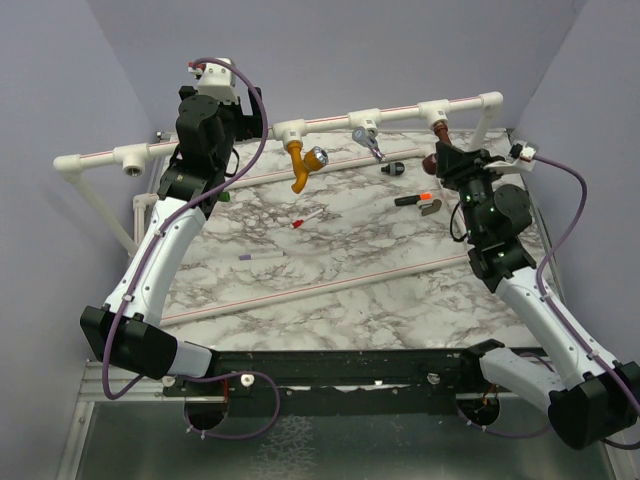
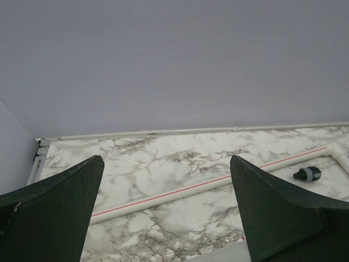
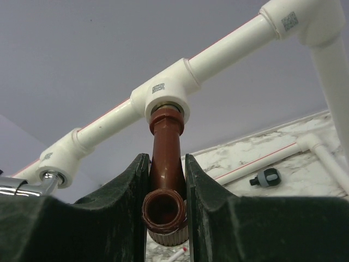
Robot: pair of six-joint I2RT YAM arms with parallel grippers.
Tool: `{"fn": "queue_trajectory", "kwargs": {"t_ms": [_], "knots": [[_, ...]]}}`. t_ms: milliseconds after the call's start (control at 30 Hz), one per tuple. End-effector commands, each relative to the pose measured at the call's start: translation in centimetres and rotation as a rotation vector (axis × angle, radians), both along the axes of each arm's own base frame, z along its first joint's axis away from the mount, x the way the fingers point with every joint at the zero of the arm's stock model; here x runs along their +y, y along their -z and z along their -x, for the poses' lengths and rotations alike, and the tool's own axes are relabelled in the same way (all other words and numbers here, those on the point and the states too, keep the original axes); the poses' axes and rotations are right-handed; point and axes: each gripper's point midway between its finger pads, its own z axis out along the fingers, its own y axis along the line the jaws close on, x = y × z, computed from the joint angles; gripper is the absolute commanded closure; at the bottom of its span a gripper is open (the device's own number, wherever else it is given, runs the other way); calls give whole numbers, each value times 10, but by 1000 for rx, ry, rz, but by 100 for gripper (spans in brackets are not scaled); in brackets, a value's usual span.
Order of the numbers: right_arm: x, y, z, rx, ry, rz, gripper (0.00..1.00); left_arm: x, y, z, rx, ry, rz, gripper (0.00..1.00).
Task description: Install the water faucets
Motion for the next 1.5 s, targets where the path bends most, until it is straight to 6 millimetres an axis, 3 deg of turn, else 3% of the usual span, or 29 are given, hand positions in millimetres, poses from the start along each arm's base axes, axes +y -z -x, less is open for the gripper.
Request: {"fn": "queue_trajectory", "kwargs": {"t_ms": [0,767,1100,1467], "knots": [[-6,-36,10,-113,-17,-286,99,5,57,1,174,-23,-37,1],[-7,-14,7,-7,-118,-1004,99,7,60,0,178,-33,-46,1],[4,-12,1,101,-172,-1190,99,7,60,0,177,-36,-48,1],[3,-7,7,124,-218,-1369,99,7,60,0,177,-34,-48,1]]}}
